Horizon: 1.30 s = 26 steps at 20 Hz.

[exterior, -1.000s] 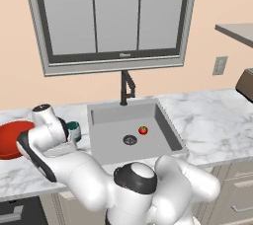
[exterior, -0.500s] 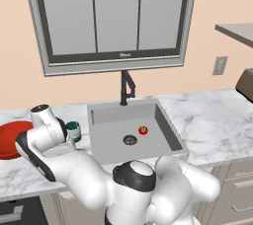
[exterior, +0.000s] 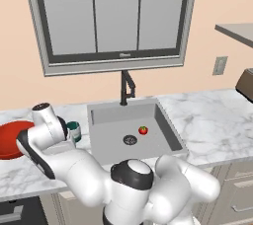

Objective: Clear the mugs and bowl far away from the sink.

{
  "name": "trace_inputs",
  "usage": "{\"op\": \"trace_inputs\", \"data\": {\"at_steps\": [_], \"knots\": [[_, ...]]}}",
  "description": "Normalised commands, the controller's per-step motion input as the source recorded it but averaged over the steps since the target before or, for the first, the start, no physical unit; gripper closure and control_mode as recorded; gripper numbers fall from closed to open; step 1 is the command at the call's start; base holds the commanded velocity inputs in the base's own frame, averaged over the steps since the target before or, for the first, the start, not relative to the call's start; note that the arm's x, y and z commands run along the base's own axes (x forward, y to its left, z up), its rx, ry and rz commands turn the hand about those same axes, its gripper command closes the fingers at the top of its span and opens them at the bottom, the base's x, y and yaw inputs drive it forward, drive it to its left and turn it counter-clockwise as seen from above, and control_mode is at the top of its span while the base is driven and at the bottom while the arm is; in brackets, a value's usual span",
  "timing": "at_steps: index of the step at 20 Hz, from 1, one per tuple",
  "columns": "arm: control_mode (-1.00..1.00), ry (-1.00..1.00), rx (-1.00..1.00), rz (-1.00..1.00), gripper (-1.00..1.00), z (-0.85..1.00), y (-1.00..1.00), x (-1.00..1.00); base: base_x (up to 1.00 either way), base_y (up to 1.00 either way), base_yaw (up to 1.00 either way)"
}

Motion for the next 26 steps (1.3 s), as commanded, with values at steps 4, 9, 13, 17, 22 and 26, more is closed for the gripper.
{"op": "trace_inputs", "data": {"at_steps": [4, 9, 13, 17, 22, 26], "knots": [[-1.00, 0.00, 0.00, 0.00, -1.00, -0.02, 0.00, 0.01, 0.00, 0.00, 0.00], [-1.00, 0.00, 0.00, 0.00, -1.00, -0.07, 0.05, 0.00, 0.00, 0.00, 0.00], [-1.00, 0.00, 0.00, 0.00, -1.00, -0.14, 0.01, 0.00, 0.00, 0.00, 0.00], [-1.00, 0.00, 0.00, 0.00, -1.00, -0.16, 0.00, 0.00, 0.00, 0.00, 0.00], [-1.00, 0.00, 0.01, 0.00, -1.00, -0.13, 0.00, -0.04, 0.00, 0.00, 0.00], [-1.00, 0.00, 0.00, 0.00, 1.00, -0.09, 0.00, -0.02, 0.00, 0.00, 0.00]]}}
